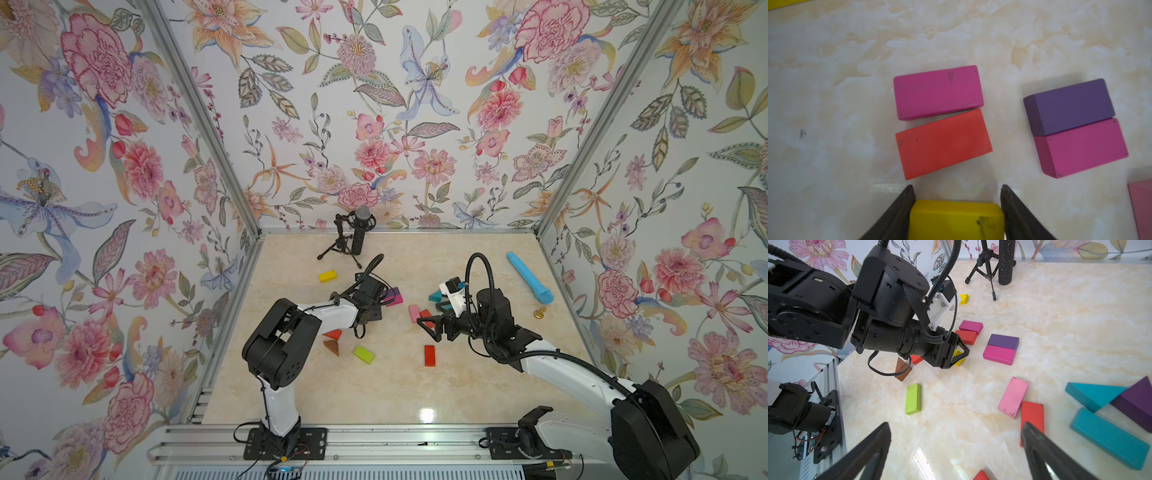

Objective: Assemble a piece of candy with building blocks
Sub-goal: Place the building block at the center of the board.

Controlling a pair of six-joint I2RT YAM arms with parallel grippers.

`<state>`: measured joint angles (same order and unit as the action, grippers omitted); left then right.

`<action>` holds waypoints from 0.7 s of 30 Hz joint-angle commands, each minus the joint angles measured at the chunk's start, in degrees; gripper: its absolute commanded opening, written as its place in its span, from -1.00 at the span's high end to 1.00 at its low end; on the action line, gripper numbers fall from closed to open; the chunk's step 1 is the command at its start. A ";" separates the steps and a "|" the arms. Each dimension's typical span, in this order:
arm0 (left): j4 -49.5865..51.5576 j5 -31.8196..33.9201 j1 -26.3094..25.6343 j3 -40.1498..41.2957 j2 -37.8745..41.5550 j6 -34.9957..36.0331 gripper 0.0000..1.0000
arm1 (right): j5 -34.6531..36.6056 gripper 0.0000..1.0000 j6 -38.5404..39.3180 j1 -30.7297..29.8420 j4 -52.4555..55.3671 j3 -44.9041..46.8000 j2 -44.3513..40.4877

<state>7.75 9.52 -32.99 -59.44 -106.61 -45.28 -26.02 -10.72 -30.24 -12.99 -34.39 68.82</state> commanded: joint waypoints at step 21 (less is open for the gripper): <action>-5.86 -13.38 1.68 12.38 23.11 9.43 -0.98 | 18.99 -0.99 -3.51 -2.67 24.34 -16.27 17.08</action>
<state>3.95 0.43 -32.47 -50.00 -85.03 -38.65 -9.72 -14.00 -32.08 9.04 -45.63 81.87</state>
